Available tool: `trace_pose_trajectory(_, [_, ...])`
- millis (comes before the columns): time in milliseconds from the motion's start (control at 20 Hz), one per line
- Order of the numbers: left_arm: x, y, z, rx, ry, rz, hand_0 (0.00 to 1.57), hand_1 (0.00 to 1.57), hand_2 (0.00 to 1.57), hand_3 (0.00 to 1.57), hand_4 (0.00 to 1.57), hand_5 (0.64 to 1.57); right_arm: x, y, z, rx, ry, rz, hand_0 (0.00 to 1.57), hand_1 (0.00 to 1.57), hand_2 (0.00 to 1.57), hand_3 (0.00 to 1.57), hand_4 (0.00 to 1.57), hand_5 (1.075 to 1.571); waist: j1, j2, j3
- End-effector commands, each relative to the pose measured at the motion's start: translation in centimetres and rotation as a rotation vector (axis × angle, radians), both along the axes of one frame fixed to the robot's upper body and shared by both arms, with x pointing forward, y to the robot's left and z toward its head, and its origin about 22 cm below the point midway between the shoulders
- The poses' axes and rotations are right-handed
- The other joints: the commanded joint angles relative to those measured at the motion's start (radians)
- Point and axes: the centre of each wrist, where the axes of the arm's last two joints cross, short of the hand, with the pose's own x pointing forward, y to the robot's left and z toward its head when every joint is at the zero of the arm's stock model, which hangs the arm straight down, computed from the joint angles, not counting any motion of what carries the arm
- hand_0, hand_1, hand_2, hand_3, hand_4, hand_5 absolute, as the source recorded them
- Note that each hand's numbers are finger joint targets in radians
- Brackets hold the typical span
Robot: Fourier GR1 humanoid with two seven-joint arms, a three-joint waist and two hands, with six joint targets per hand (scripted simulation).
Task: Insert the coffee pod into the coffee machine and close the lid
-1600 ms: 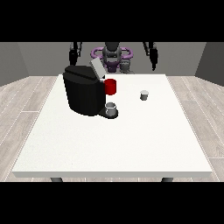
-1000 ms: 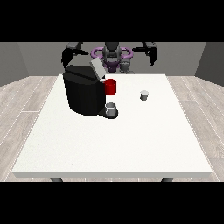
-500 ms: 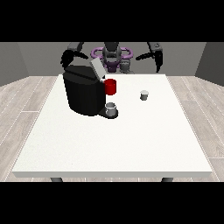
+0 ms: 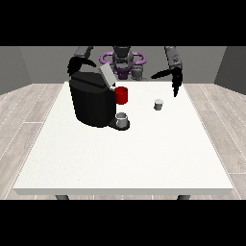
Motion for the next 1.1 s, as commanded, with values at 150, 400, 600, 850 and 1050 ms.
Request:
trace_pose_trajectory(150, [3.0, 0.2, 0.6, 0.043, 0.053, 0.012, 0.00, 0.00, 0.00, 0.00, 0.00, 1.571, 1.9, 2.4, 1.3, 0.004, -0.006, -0.036, 0.00, 0.00, 0.00, 0.00, 0.40, 1.571, 0.008, 0.064, 0.0000])
trace_pose_trajectory(400, [2.9, 0.2, -0.9, 0.123, 0.140, -0.015, 0.00, 0.00, 0.00, 0.00, 0.00, 1.571, 2.3, 0.1, -0.2, -0.029, 0.072, -0.038, 0.00, 0.00, 0.00, 0.00, 0.39, 1.571, 0.019, 0.036, 0.0002])
trace_pose_trajectory(600, [3.2, -1.6, -2.4, 0.199, 0.131, -0.020, 0.00, 0.00, 0.20, 0.00, 0.00, 1.571, 2.6, 0.2, -0.3, -0.060, 0.067, -0.001, 0.00, 0.00, 0.00, 0.00, 0.42, 1.571, 0.004, 0.042, 0.0001])
trace_pose_trajectory(850, [4.0, -1.0, -2.3, 0.248, 0.167, 0.006, 0.45, 0.45, 0.61, 0.30, 0.00, 1.571, 2.5, 0.9, -0.8, -0.074, 0.099, -0.039, 0.00, 0.00, 0.00, 0.00, 0.36, 1.571, 0.002, 0.023, 0.0001])
trace_pose_trajectory(1050, [3.6, 0.1, -3.1, 0.313, 0.175, -0.014, 0.76, 0.76, 0.82, 0.51, 0.00, 1.571, 2.7, 1.9, -1.2, -0.050, 0.082, -0.047, 0.00, 0.00, 0.00, 0.00, 0.39, 1.571, 0.017, 0.055, 0.0001])
